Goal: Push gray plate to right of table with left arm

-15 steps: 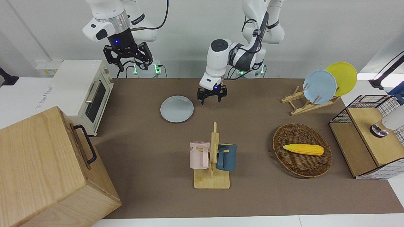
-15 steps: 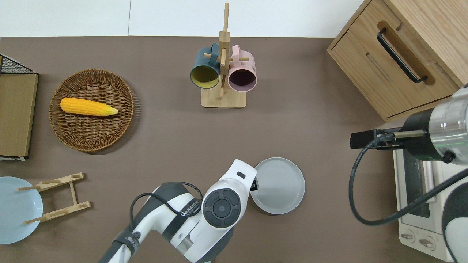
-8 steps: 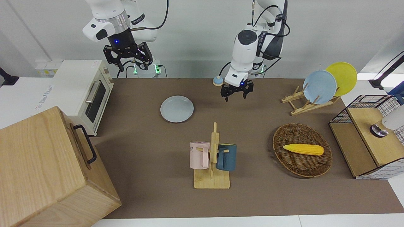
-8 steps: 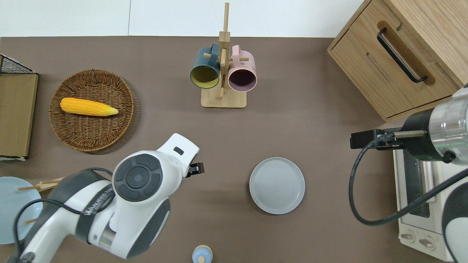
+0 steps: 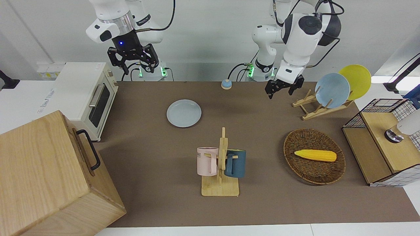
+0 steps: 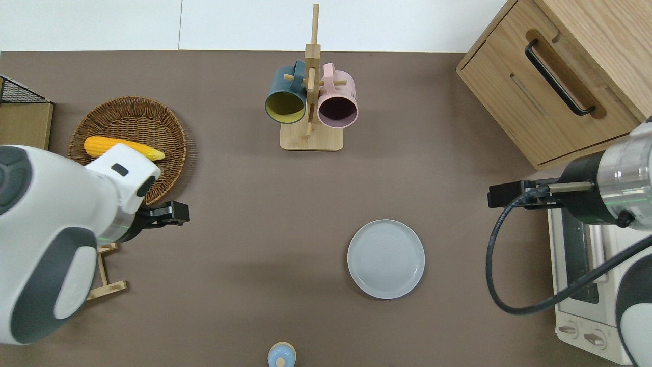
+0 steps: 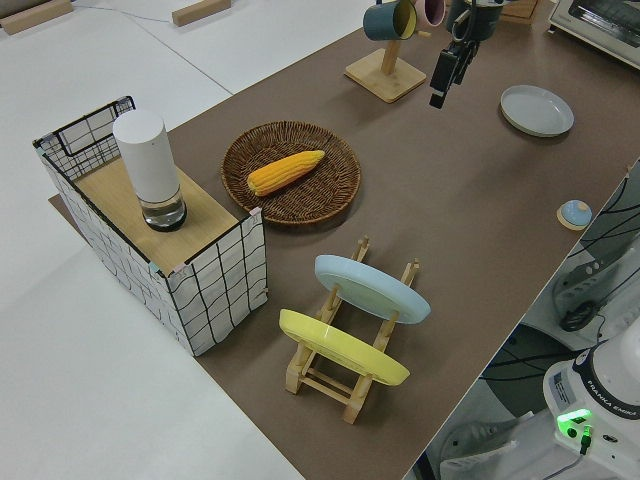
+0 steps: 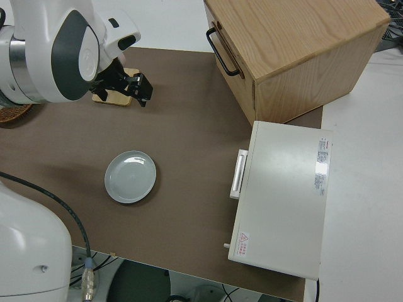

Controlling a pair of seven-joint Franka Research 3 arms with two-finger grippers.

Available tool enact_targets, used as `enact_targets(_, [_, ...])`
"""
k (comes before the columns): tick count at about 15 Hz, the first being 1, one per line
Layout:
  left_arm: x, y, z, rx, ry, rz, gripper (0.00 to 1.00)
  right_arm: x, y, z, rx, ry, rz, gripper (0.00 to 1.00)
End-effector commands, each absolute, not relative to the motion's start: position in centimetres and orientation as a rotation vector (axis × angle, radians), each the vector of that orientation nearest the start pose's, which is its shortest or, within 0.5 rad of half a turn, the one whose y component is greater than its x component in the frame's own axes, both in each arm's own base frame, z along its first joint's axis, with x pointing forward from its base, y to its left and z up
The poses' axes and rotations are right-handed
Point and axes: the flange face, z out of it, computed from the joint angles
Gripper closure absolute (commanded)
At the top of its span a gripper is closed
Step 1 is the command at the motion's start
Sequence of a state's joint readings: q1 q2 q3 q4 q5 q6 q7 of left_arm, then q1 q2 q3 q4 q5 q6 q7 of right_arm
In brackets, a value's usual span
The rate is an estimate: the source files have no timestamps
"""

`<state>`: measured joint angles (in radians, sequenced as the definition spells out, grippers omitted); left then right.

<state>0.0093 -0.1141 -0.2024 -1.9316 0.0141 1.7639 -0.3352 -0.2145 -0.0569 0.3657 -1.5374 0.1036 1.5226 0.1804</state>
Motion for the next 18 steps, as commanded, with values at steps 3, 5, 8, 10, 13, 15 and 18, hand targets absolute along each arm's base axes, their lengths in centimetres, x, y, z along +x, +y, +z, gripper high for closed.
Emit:
enact_targets(3, [50.6, -6.6, 57.0, -3.091, -0.244, 0.078, 0.0, 52.5, 9.8, 66.8, -3.035, 0.038, -0.036, 0.005])
enact_targets(5, [50.7, -5.6, 61.4, -3.101, -0.225, 0.064, 0.0, 52.5, 9.8, 66.8, -3.035, 0.038, -0.036, 0.005])
enact_targets(8, [51.0, -4.4, 64.0, -3.099, -0.233, 0.067, 0.0, 52.5, 9.8, 66.8, -3.035, 0.038, -0.036, 0.005])
enact_targets(10, [51.2, -3.8, 63.7, -3.096, -0.25, 0.076, 0.0, 52.5, 9.8, 66.8, -3.035, 0.038, -0.036, 0.005])
enact_targets(13, [51.8, -3.8, 63.6, -3.099, -0.252, 0.08, 0.0, 52.5, 9.8, 66.8, -3.035, 0.038, -0.036, 0.005])
enact_targets(15, [52.7, -3.6, 64.0, -3.101, -0.262, 0.078, 0.0, 52.5, 9.8, 66.8, -3.035, 0.038, -0.036, 0.005])
enact_targets(18, [52.8, -3.1, 64.1, -3.105, -0.276, 0.077, 0.0, 52.5, 9.8, 66.8, -3.035, 0.038, -0.036, 0.005])
